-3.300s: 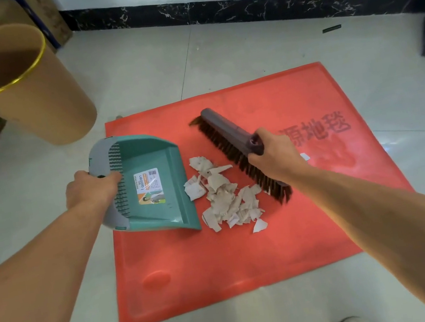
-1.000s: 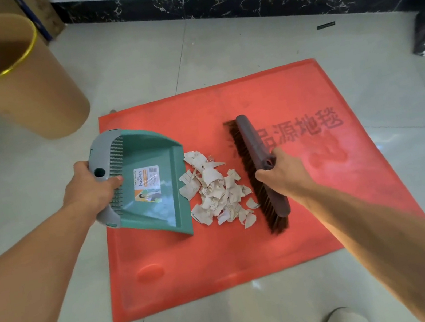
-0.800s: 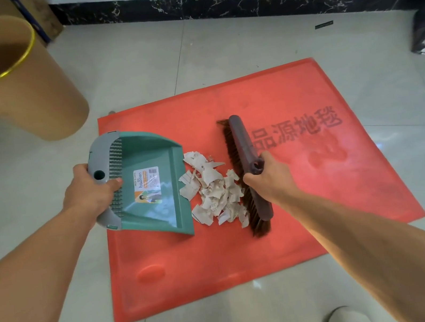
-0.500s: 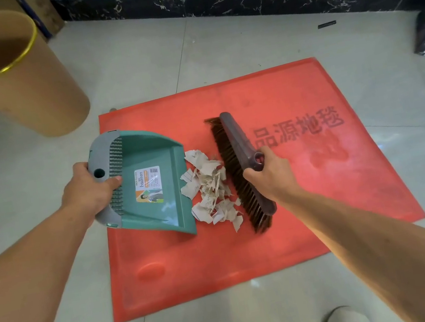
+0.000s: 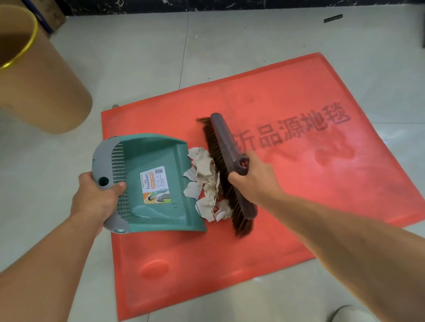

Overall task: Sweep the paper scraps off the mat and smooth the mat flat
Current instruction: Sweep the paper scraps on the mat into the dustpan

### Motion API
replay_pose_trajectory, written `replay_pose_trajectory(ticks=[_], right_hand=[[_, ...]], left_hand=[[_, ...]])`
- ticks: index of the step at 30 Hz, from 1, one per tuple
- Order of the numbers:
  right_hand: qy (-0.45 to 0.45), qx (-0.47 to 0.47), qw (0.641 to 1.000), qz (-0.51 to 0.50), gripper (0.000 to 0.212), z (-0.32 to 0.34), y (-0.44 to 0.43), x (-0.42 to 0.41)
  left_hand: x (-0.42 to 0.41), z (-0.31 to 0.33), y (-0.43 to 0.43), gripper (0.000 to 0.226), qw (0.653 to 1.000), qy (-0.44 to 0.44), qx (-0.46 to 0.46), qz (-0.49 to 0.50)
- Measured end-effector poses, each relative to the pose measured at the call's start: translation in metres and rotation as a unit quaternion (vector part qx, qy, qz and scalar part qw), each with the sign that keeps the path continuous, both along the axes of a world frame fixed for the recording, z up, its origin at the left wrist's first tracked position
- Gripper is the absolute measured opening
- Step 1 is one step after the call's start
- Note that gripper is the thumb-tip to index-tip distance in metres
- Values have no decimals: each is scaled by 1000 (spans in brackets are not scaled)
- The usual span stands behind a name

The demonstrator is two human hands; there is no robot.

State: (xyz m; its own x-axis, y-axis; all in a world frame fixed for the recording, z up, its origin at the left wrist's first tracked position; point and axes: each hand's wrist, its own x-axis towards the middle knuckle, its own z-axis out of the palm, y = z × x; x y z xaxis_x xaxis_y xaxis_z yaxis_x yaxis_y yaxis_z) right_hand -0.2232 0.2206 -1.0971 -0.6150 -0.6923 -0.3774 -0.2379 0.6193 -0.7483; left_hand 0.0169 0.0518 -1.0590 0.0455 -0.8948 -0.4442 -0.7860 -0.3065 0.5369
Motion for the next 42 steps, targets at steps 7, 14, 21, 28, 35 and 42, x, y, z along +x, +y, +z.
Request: replay_pose_trajectory(ticks=[7,14,21,28,35,42], right_hand=[[-14,-10,1000,16,21,0,-26,30],[-17,-34,999,14,19,7,-30,33],[79,-25,997,2,21,17,-27,-7],[68,27,997,38,26,6,-35,-12],[10,-5,998,61,21,-2,-49,28],[0,-36,998,59,18,5,-51,32]], left_hand=[[1,-2,-3,51,1000,5,5,-4],[4,-7,-6,52,1000,9,10,-5],[16,-18,-8,54,999,16,34,18],[23,-32,-5,56,997,36,52,49],[23,-40,-1,56,995,53,63,51],[27,-46,0,56,994,70,63,56]])
